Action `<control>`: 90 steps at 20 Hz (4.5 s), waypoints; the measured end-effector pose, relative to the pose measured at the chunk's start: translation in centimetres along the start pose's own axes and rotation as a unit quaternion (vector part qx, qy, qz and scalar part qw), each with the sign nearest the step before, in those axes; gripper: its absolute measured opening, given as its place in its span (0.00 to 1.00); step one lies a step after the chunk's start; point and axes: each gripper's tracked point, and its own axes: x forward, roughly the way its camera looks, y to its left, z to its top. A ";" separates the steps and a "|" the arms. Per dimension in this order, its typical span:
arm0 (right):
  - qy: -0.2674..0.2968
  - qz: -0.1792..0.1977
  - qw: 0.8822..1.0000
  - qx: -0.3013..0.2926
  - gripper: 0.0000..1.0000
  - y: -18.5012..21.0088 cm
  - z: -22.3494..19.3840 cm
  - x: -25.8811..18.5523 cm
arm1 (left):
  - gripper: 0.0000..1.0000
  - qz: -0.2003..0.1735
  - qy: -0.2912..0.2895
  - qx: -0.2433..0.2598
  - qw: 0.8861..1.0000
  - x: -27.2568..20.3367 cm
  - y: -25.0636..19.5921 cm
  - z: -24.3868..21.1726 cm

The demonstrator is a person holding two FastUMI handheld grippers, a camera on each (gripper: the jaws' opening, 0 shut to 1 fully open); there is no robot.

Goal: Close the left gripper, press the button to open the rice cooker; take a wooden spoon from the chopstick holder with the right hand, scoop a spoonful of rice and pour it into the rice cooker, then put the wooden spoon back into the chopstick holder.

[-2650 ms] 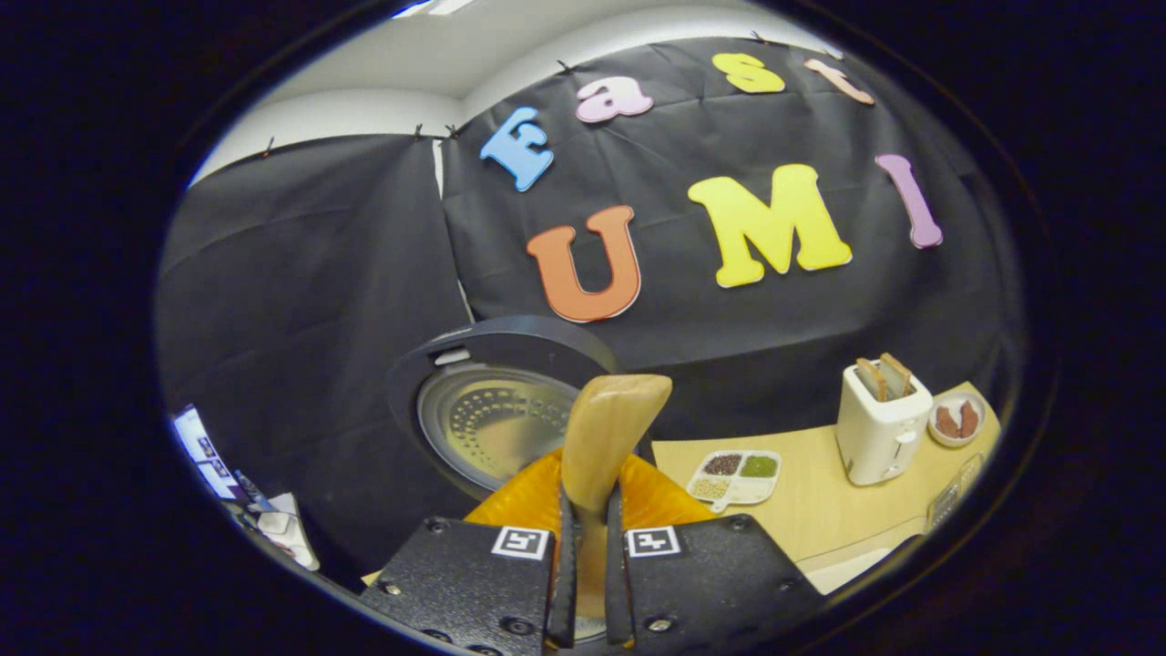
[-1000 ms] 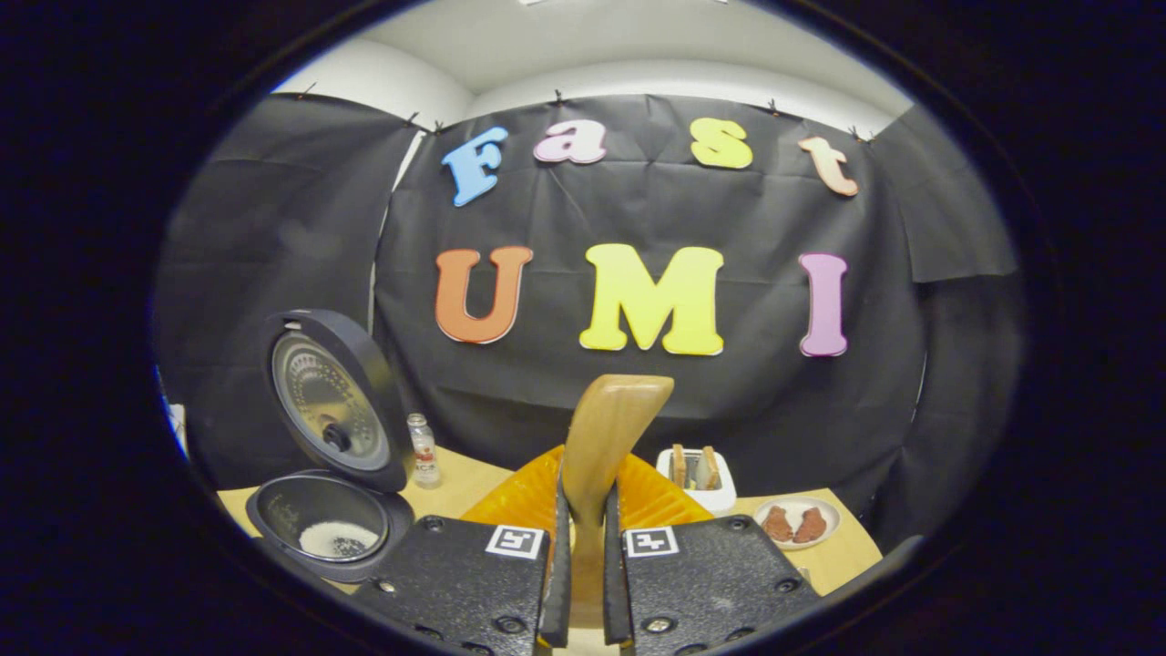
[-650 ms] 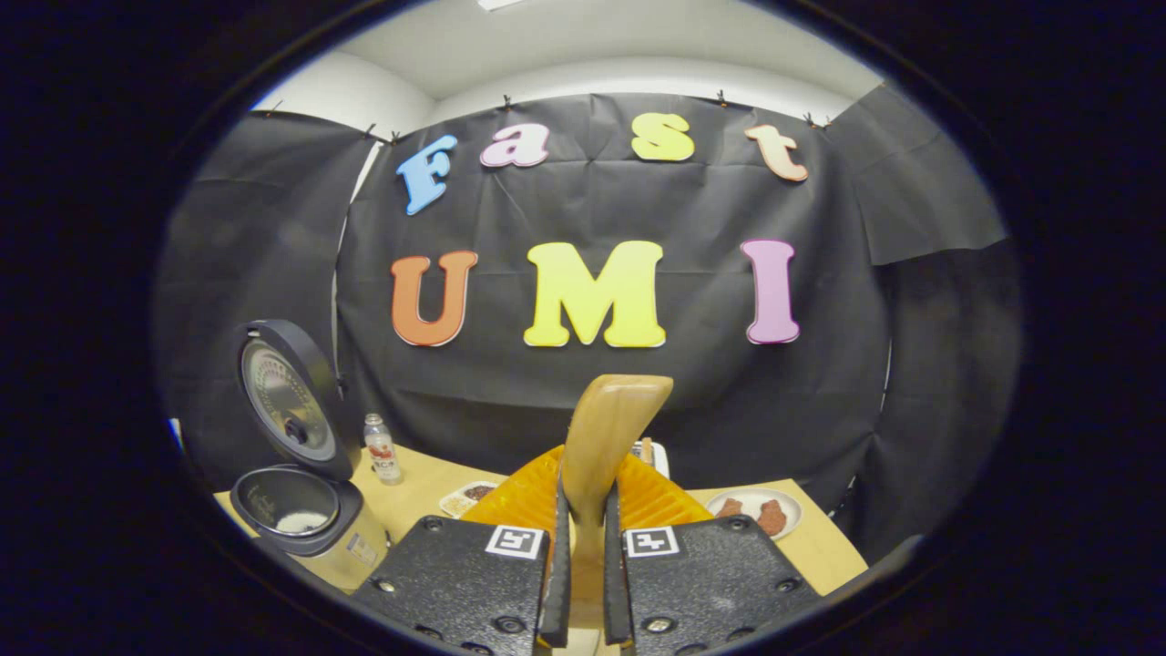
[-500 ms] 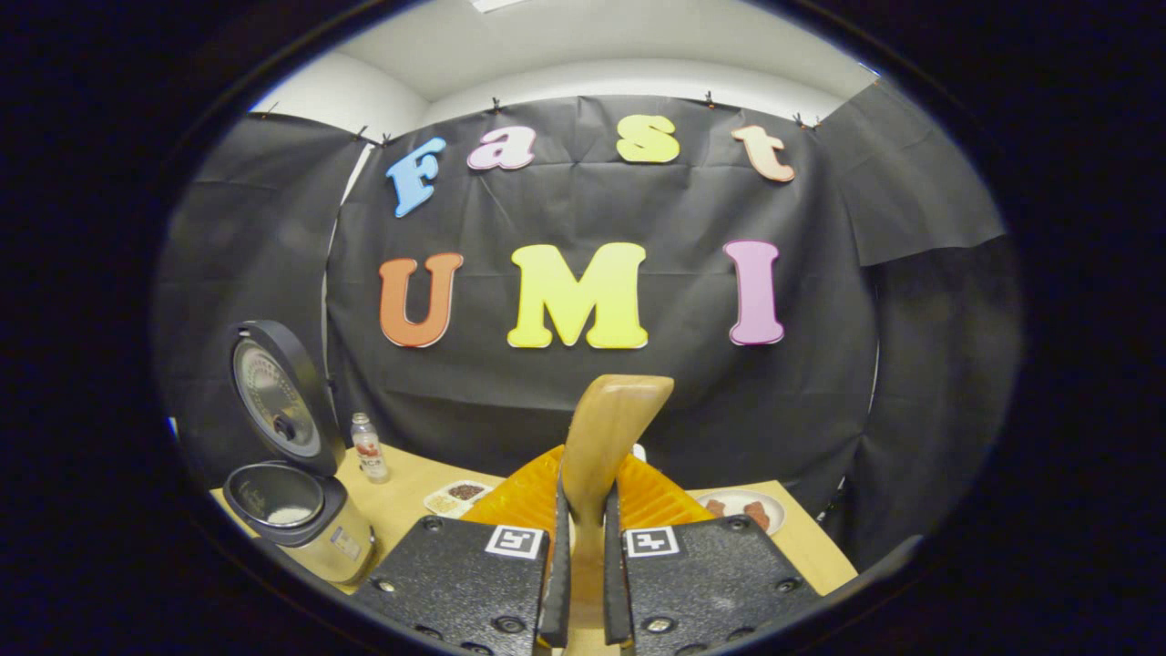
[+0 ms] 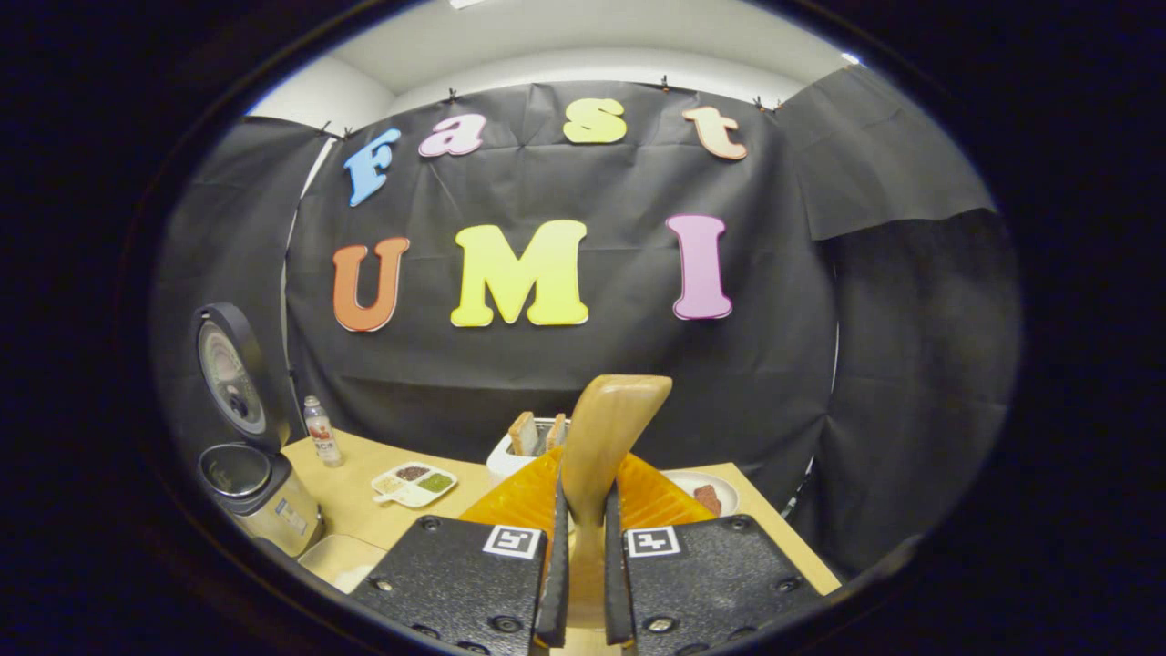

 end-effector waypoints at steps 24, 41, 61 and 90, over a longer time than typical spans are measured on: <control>-0.040 -0.075 0.991 0.101 1.00 -6.6 0.5 -2.2 | 0.96 0.017 0.024 -0.039 0.999 8.2 -0.9 -0.3; -0.042 -0.006 0.996 0.078 1.00 -2.2 3.7 -23.9 | 0.96 0.023 0.028 -0.081 0.996 16.8 2.3 9.5; -0.012 0.012 0.999 0.044 1.00 -2.5 -3.7 -22.2 | 0.94 0.079 -0.139 -0.113 0.981 39.8 6.8 21.1; -0.044 0.017 0.996 0.077 0.97 -2.4 -1.6 -30.1 | 0.98 0.095 0.097 -0.113 0.984 34.6 3.5 2.9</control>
